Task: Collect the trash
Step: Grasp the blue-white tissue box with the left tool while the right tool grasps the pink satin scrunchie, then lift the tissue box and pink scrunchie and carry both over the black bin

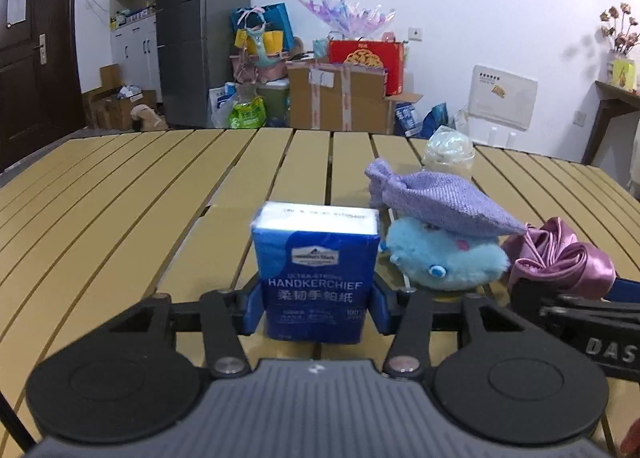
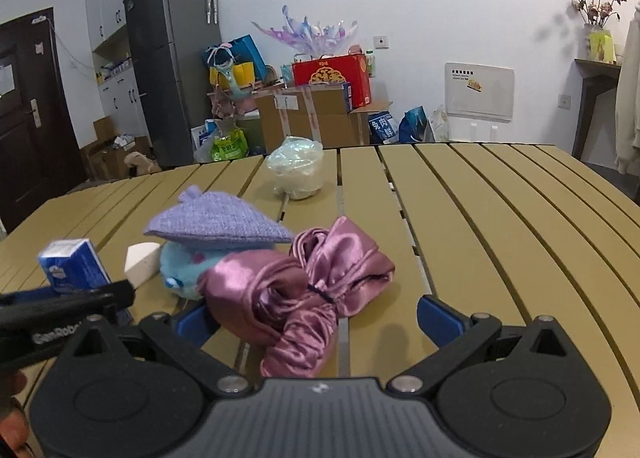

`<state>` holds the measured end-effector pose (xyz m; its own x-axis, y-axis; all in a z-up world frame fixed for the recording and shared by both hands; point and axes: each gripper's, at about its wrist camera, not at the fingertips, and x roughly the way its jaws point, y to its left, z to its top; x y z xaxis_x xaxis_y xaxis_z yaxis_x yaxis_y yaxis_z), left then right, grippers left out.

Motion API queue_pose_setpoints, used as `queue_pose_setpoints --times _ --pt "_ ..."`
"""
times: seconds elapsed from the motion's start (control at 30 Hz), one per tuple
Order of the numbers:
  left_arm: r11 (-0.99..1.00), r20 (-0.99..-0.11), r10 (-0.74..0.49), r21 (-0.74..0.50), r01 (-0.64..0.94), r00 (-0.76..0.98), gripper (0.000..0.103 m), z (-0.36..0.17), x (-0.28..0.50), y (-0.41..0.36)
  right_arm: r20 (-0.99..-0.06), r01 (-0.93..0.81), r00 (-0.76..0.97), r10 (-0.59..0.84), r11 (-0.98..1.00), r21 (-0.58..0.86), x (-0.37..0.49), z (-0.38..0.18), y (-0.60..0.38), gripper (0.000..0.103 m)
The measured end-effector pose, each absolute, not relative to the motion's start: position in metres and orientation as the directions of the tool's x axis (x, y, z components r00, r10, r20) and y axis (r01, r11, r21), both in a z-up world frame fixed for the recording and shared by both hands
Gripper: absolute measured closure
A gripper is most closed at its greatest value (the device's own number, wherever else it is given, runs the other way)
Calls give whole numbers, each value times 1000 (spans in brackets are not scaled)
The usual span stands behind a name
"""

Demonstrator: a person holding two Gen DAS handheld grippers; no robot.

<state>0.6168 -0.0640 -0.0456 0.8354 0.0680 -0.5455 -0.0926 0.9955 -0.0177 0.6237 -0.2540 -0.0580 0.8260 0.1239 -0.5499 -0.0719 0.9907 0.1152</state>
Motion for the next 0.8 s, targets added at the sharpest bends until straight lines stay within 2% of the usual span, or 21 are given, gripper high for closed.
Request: queue_pose_setpoints --times 0.23,0.37,0.57,0.8 --pt "996 -529 54 -35 -85 847 52 -48 613 -53 -583 -74 806 107 994 80 641 -62 -243 1" --pt "996 -527 59 -31 -89 848 52 -48 610 -52 -604 -62 791 95 995 76 647 -64 -241 26" --pt "994 -533 67 -37 -102 843 52 -48 609 -51 -584 -52 804 111 992 117 645 -63 -246 51" --pt "993 -541 74 -35 -110 838 52 -43 603 -55 -564 -50 814 141 984 173 640 -64 -256 60"
